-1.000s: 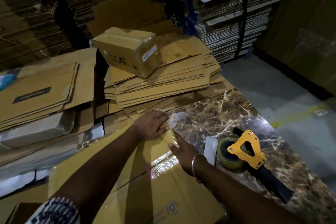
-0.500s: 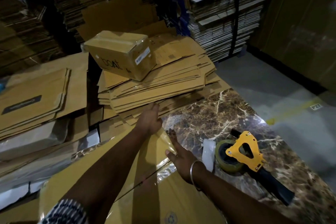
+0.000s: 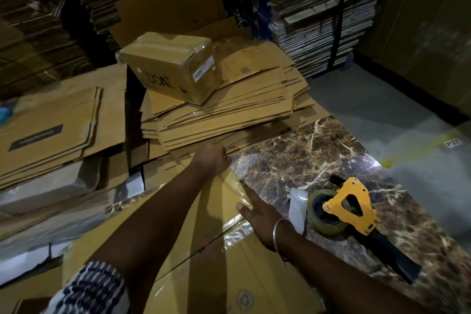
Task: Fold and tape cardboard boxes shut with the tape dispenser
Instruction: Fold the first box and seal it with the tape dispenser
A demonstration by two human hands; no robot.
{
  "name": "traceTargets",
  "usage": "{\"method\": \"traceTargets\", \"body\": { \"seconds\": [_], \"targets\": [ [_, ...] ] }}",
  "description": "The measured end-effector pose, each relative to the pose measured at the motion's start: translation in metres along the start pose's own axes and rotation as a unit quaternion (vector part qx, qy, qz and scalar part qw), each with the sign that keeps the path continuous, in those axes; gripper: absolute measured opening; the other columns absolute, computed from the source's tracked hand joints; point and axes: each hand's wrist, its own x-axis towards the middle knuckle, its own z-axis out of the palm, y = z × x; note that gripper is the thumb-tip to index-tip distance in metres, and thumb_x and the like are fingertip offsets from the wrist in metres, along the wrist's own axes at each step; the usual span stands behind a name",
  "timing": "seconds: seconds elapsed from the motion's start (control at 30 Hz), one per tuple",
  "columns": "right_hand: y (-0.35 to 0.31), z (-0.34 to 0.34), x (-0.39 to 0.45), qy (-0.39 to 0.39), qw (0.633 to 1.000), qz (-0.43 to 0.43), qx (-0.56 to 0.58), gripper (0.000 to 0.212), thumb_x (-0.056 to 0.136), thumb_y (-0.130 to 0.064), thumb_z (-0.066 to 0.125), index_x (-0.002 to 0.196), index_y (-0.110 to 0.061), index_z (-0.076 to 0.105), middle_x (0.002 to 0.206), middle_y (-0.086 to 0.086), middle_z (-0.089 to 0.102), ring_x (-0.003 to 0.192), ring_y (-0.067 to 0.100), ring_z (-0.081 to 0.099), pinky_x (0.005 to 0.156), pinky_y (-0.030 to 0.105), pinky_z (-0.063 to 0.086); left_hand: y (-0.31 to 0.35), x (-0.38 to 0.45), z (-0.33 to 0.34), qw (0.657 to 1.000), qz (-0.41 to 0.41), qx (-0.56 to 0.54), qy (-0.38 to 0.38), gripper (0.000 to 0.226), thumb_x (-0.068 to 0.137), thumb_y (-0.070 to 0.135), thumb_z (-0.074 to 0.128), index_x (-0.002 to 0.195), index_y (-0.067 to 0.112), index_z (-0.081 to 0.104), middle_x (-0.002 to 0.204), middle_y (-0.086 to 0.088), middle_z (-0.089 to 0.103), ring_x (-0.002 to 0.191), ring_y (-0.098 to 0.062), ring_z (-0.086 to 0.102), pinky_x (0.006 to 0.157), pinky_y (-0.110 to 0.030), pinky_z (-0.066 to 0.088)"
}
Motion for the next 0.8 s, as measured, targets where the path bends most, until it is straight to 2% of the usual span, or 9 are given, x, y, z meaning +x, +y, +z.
{"method": "traceTargets", "body": {
  "seconds": [0.13, 0.23, 0.33, 0.4, 0.6, 0.67, 0.73, 0.77, 0.8],
  "targets": [
    [0.002, 0.0, 0.001, 0.008, 1.0, 0.002, -0.005, 0.059, 0.1, -0.049, 0.05, 0.151, -0.058, 0.021, 0.156, -0.008, 0.041, 0.142, 0.019, 0.042, 0.114, 0.034, 0.034, 0.022, 0.003, -0.016, 0.985, 0.066, 0.147, -0.068, 0.036, 0.099, 0.034, 0.046, 0.102, 0.009, 0.072, 0.108, -0.013, 0.07, 0.094, -0.026, 0.066, 0.078, -0.032, 0.054],
    [0.002, 0.001, 0.002, 0.002, 1.0, 0.001, 0.013, 0.06, 0.095, -0.058, 0.049, 0.148, -0.062, 0.021, 0.157, -0.008, 0.04, 0.142, 0.02, 0.041, 0.117, 0.041, 0.034, 0.046, 0.0, -0.011, 0.967, 0.02, 0.228, -0.11, 0.036, 0.103, 0.027, 0.044, 0.129, 0.011, 0.062, 0.135, -0.01, 0.058, 0.124, -0.027, 0.056, 0.093, -0.036, 0.048],
    [-0.002, 0.0, 0.002, -0.003, 0.999, 0.001, 0.032, 0.059, 0.101, -0.049, 0.05, 0.154, -0.05, 0.022, 0.16, -0.012, 0.032, 0.147, 0.018, 0.032, 0.12, 0.038, 0.029, 0.059, -0.003, 0.005, 0.959, -0.034, 0.246, -0.133, 0.041, 0.106, 0.029, 0.038, 0.141, 0.013, 0.052, 0.149, -0.009, 0.046, 0.136, -0.029, 0.045, 0.106, -0.045, 0.037],
    [-0.002, 0.0, 0.003, -0.001, 1.0, 0.001, 0.016, 0.062, 0.102, -0.047, 0.05, 0.156, -0.044, 0.02, 0.162, -0.01, 0.029, 0.148, 0.019, 0.029, 0.12, 0.035, 0.027, 0.065, -0.005, 0.01, 0.958, -0.031, 0.245, -0.145, 0.042, 0.107, 0.028, 0.038, 0.144, 0.012, 0.048, 0.152, -0.01, 0.042, 0.139, -0.031, 0.042, 0.112, -0.048, 0.031],
    [0.004, 0.003, 0.008, 0.003, 1.0, -0.004, 0.013, 0.062, 0.101, -0.048, 0.051, 0.156, -0.041, 0.023, 0.162, -0.009, 0.029, 0.149, 0.02, 0.028, 0.121, 0.035, 0.025, 0.068, -0.008, 0.005, 0.963, -0.013, 0.223, -0.151, 0.039, 0.105, 0.029, 0.045, 0.139, 0.013, 0.054, 0.147, -0.01, 0.048, 0.135, -0.032, 0.046, 0.111, -0.049, 0.033],
    [0.002, 0.002, 0.007, 0.0, 1.0, -0.012, 0.005, 0.056, 0.105, -0.045, 0.044, 0.157, -0.036, 0.024, 0.162, -0.007, 0.029, 0.15, 0.019, 0.026, 0.116, 0.025, 0.02, 0.062, -0.007, 0.003, 0.981, -0.001, 0.15, -0.121, 0.037, 0.103, 0.031, 0.041, 0.128, 0.013, 0.062, 0.137, -0.011, 0.057, 0.125, -0.031, 0.055, 0.095, -0.042, 0.044],
    [0.001, 0.0, 0.005, -0.001, 1.0, -0.006, 0.006, 0.051, 0.107, -0.044, 0.033, 0.156, -0.03, 0.028, 0.162, -0.002, 0.029, 0.15, 0.021, 0.025, 0.11, 0.021, 0.019, 0.052, -0.006, 0.002, 0.996, -0.004, -0.003, -0.092, 0.035, 0.101, 0.029, 0.041, 0.109, 0.009, 0.069, 0.123, -0.016, 0.065, 0.112, -0.033, 0.061, 0.076, -0.033, 0.045],
    [0.003, -0.001, 0.006, 0.0, 1.0, 0.001, 0.01, 0.05, 0.108, -0.042, 0.03, 0.156, -0.026, 0.031, 0.162, 0.0, 0.031, 0.15, 0.021, 0.026, 0.108, 0.019, 0.019, 0.046, -0.009, 0.003, 0.991, -0.017, -0.1, -0.084, 0.036, 0.102, 0.028, 0.042, 0.103, 0.005, 0.069, 0.118, -0.018, 0.067, 0.108, -0.034, 0.062, 0.074, -0.033, 0.046],
    [0.003, 0.0, 0.006, 0.0, 1.0, 0.002, 0.015, 0.049, 0.109, -0.038, 0.029, 0.155, -0.022, 0.032, 0.161, 0.002, 0.032, 0.15, 0.02, 0.026, 0.106, 0.015, 0.018, 0.041, -0.016, 0.005, 0.976, -0.029, -0.206, -0.068, 0.037, 0.103, 0.029, 0.044, 0.108, 0.002, 0.069, 0.119, -0.019, 0.068, 0.108, -0.034, 0.063, 0.078, -0.034, 0.047]
  ]
}}
